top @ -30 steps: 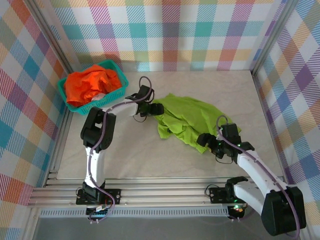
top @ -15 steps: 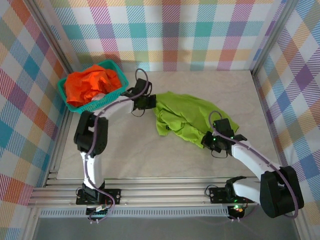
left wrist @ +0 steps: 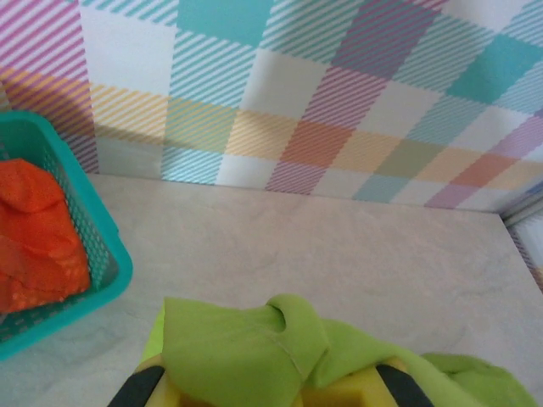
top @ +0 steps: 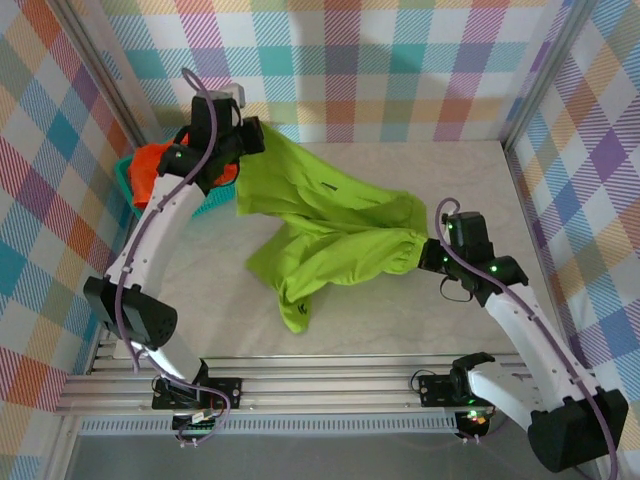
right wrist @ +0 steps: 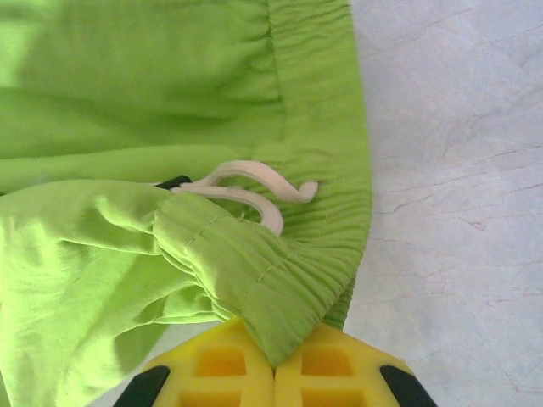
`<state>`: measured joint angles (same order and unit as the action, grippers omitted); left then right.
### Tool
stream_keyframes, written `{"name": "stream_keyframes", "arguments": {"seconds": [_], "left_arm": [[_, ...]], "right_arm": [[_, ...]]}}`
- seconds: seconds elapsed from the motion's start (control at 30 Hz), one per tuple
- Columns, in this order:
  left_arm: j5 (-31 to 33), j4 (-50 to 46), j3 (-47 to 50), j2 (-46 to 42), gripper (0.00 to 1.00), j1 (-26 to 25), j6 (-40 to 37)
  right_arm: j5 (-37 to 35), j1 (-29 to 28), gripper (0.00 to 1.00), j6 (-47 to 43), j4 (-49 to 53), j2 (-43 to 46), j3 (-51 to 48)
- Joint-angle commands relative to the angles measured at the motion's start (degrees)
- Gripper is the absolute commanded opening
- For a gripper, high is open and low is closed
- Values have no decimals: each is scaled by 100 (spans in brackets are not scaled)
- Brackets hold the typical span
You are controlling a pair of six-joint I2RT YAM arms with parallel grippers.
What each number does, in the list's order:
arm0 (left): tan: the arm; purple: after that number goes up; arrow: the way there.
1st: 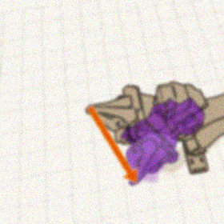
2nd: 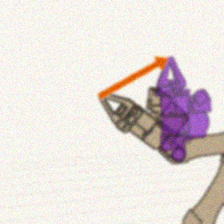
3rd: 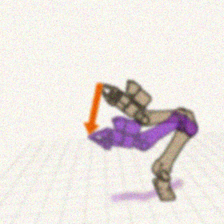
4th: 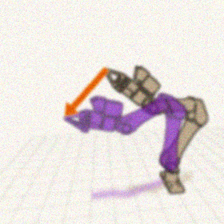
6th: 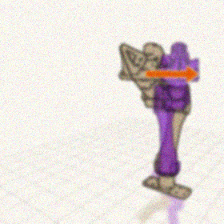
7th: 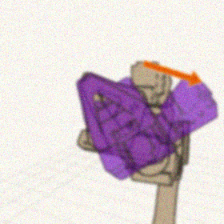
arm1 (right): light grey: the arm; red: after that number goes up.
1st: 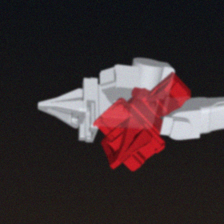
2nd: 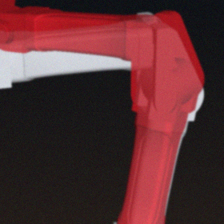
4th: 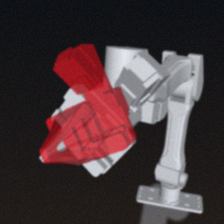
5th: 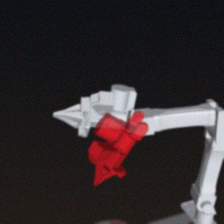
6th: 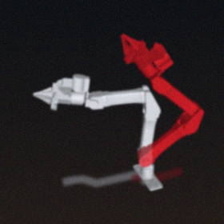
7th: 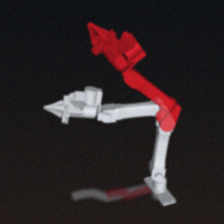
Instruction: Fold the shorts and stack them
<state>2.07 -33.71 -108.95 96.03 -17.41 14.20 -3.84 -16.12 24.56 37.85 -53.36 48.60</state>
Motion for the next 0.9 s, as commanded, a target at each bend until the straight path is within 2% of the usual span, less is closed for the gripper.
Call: {"name": "stream_keyframes", "arguments": {"seconds": [0.0,0.03,0.07,0.1,0.13,0.17,0.2,0.23,0.3,0.37,0.47,0.5,0.7,0.77,0.87], "left_arm": [[-76,-521,-657,784,13,168,-170],[-202,-582,-910,1053,19,242,-106],[-310,-660,-1158,1298,21,319,-13],[-505,-757,-1465,1574,23,433,116],[-686,-855,-1750,1858,31,528,224],[-858,-1008,-2109,2163,48,639,356],[-1022,-1183,-2478,2427,60,736,432],[-1175,-1310,-2739,2605,68,778,424],[-1340,-1548,-2965,2642,74,751,210],[-1279,-1447,-2462,2201,77,589,-1],[-1372,-787,-882,1160,92,352,-24],[-1434,-560,-250,840,93,312,71],[-1663,818,2710,-451,98,180,781],[-1655,1090,3354,-616,98,84,863],[-1574,1243,3909,-566,98,45,904]], "right_arm": [[268,21,0,-276,608,292,-153],[390,27,1,-256,587,383,-317],[496,22,4,-225,537,452,-445],[650,23,11,-196,462,525,-596],[806,28,24,-180,392,560,-694],[938,26,49,-172,340,594,-790],[987,21,60,-149,312,633,-821],[982,21,65,-136,290,665,-823],[961,23,74,-157,244,719,-717],[1006,22,79,-209,169,654,-517],[1144,24,84,-292,-155,86,-132],[1222,22,83,-340,-359,-256,-21],[1650,21,85,-299,-1374,-2449,900],[1689,24,87,-314,-1448,-3132,1319],[1365,46,87,-346,-1170,-3905,1956]]}}
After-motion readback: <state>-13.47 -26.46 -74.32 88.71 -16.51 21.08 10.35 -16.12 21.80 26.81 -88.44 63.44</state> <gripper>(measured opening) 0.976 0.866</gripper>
